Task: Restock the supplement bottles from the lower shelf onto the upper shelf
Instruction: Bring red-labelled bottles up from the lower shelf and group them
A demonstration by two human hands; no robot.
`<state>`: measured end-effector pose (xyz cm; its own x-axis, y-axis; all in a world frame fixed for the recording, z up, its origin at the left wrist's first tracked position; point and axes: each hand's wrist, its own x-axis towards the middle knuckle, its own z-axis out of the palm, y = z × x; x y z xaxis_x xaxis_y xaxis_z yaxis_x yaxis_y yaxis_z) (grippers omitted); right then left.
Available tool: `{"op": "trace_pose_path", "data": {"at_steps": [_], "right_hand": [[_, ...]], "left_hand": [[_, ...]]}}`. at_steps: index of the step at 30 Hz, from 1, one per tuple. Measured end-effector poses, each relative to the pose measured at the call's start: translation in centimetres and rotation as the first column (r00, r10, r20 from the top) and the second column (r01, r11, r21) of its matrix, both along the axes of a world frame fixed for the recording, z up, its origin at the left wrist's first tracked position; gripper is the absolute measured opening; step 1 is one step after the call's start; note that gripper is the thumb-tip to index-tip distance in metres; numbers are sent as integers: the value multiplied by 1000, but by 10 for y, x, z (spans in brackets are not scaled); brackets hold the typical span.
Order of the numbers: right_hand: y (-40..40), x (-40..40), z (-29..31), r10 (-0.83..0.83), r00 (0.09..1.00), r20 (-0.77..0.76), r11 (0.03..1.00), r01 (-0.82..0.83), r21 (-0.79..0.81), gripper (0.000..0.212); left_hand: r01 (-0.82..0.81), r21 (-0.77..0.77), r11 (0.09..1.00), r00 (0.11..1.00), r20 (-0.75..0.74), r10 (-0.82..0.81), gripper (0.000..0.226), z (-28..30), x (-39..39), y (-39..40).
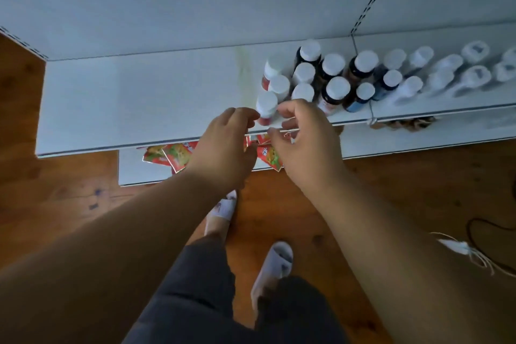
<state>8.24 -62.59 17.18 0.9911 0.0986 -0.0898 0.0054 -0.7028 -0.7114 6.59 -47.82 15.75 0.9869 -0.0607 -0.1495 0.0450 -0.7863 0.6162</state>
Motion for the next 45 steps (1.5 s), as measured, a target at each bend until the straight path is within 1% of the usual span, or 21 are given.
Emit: {"op": "trace_pose_path", "data": {"at_steps": [3,7,10,13,16,18,19,21,24,25,27,30,33,36,38,40,42,45], "right_hand": [[4,17,-55,-6,999,-41,998,4,-58,35],[11,46,-116,-93,988,-126,995,88,-49,37],[16,67,-151,-129,969,-210,991,122,-47,35],[17,80,-172,-150,960,-237,989,149,-24,31],[17,78,-164,-172,966,-194,983,181,33,31],[14,65,-141,-154,971,-182,982,170,79,34],[12,58,-123,-141,973,-182,982,161,100,33],[6,44,-77,-111,977,-180,983,134,122,28],[-1,22,14,-55,985,-162,981,83,175,24],[-3,14,45,-44,988,-148,977,74,201,26],[-6,-1,103,-32,994,-106,969,57,240,30],[-17,-17,178,-13,998,-54,955,29,295,32],[-31,-27,241,-5,999,-37,929,19,369,34],[-42,-36,284,-3,1000,11,917,-1,398,34],[-50,-38,299,4,1000,-15,876,3,482,37],[-59,-37,310,49,995,-85,806,11,592,35],[-68,-32,320,131,981,-141,751,-5,661,33],[-72,-17,334,165,977,-133,741,-34,670,26]], "left_hand": [[9,48,999,998,-70,-6,56,-49,23,7],[-43,42,998,986,-161,49,67,-104,63,15],[16,76,997,980,-199,-1,69,-137,93,12],[68,47,997,978,-200,-57,60,-155,111,6],[6,-27,1000,992,-126,-9,42,-147,110,8],[-13,-85,996,996,-89,5,41,-125,96,12],[-9,-111,994,997,-83,0,45,-109,86,16],[32,-150,988,994,-100,-48,63,-66,64,22],[129,-213,969,982,-110,-154,95,20,26,25],[151,-220,964,981,-90,-174,100,50,13,24],[175,-207,963,982,-30,-185,105,106,-7,19],[197,-212,957,980,64,-188,105,181,-28,9],[226,-318,921,973,121,-197,100,239,-42,-2],[284,-492,823,959,139,-248,93,278,-50,-14],[313,-562,765,948,138,-286,89,295,-50,-19],[344,-545,765,936,136,-324,90,307,-47,-22],[382,-502,776,922,147,-359,90,314,-42,-21],[397,-400,826,918,181,-353,80,322,-30,-15]]}}
